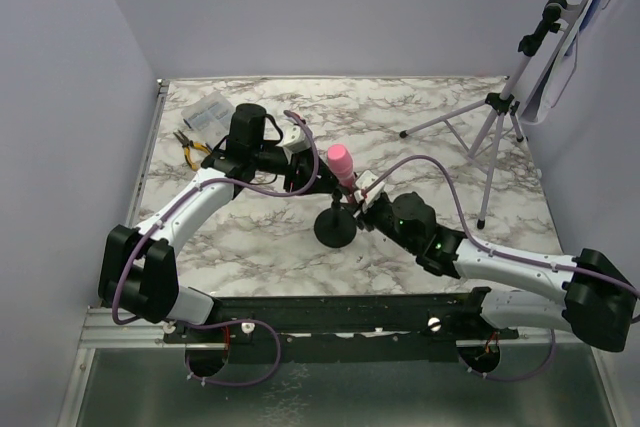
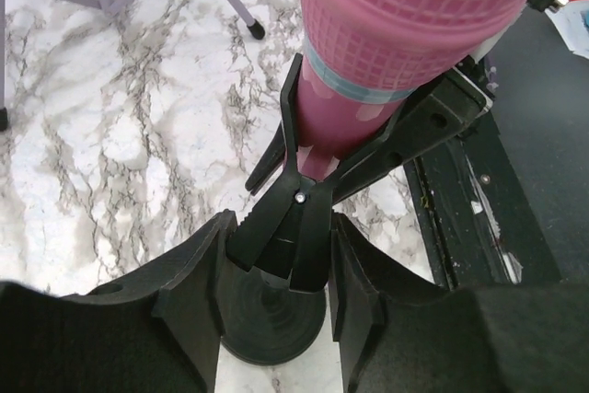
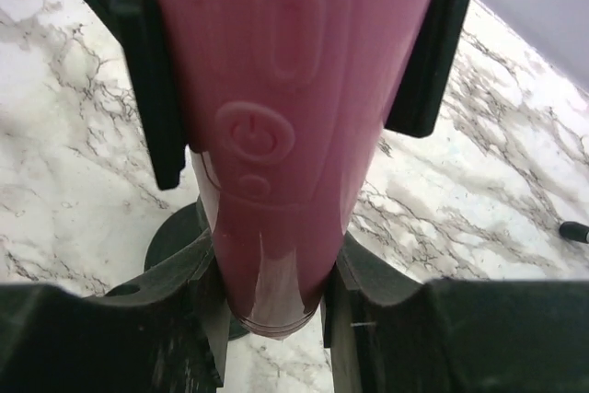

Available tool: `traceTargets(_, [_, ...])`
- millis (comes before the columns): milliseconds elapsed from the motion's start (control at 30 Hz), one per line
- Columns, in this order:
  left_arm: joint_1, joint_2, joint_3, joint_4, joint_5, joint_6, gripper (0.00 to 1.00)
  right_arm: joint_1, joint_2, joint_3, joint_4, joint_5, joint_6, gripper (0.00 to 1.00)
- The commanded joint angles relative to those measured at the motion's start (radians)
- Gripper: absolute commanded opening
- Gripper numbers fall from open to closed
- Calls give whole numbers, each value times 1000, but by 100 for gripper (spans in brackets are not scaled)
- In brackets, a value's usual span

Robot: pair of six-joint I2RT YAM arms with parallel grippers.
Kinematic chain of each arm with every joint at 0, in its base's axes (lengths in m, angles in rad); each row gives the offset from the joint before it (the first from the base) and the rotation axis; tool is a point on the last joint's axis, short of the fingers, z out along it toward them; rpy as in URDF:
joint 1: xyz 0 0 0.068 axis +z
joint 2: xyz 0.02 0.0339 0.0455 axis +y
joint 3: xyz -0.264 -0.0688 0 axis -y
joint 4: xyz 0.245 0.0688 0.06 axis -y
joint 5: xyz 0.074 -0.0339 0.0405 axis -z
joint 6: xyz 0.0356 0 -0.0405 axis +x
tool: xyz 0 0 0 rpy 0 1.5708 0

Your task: Set up the instrument practice props

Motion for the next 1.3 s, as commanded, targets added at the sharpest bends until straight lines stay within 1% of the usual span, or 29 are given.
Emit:
traceTargets(0, [-16, -30, 7, 4, -54, 10, 59, 6, -29, 50, -30, -40, 14, 35])
traceTargets(33, [-16, -33, 8, 5, -56, 6, 64, 6, -42, 41, -29, -47, 29, 47])
traceTargets(67, [-16, -36, 6, 6, -52, 3, 71, 6, -55, 29, -24, -54, 45, 55])
traceTargets(100, [-18, -38, 6, 9, -48, -3, 75, 6, -63, 22, -23, -56, 64, 64])
traceTargets(167, [-24, -38, 6, 16, -40, -14, 83, 6, -79, 2, -21, -58, 115, 76])
traceTargets(267, [-28, -32, 3, 25, -39, -30, 85, 6, -98, -48, 12, -59, 196, 89])
traceTargets(367, [-30, -13, 20, 39, -21, -68, 85, 6, -107, -145, 144, 2, 284, 99])
traceTargets(433, [-33, -6, 27, 53, -9, -93, 85, 6, -109, -197, 219, 57, 351, 100])
traceTargets(567, [-46, 1, 27, 99, -4, -144, 83, 6, -88, -281, 357, 97, 478, 100])
traceTargets(633, [-59, 3, 32, 109, -7, -169, 79, 6, -69, -333, 461, 113, 529, 100])
traceTargets(733, [-72, 3, 29, 120, -7, -193, 75, 5, -7, -426, 679, 135, 590, 99])
traceTargets(833, [-76, 3, 17, 126, -26, -204, 70, 5, 85, -460, 834, 108, 594, 100])
traceTargets(933, [-78, -2, 19, 127, -36, -208, 63, 5, 205, -453, 970, 70, 552, 100])
traceTargets(1067, [-77, -12, 20, 129, -32, -208, 54, 5, 422, -431, 1183, 41, 502, 98])
traceTargets(1167, [-78, -21, 14, 132, -42, -202, 43, 5, 585, -428, 1365, 55, 514, 95])
traceTargets(1267, [-79, -34, 3, 133, -50, -193, 36, 6, 664, -385, 1364, -15, 497, 88])
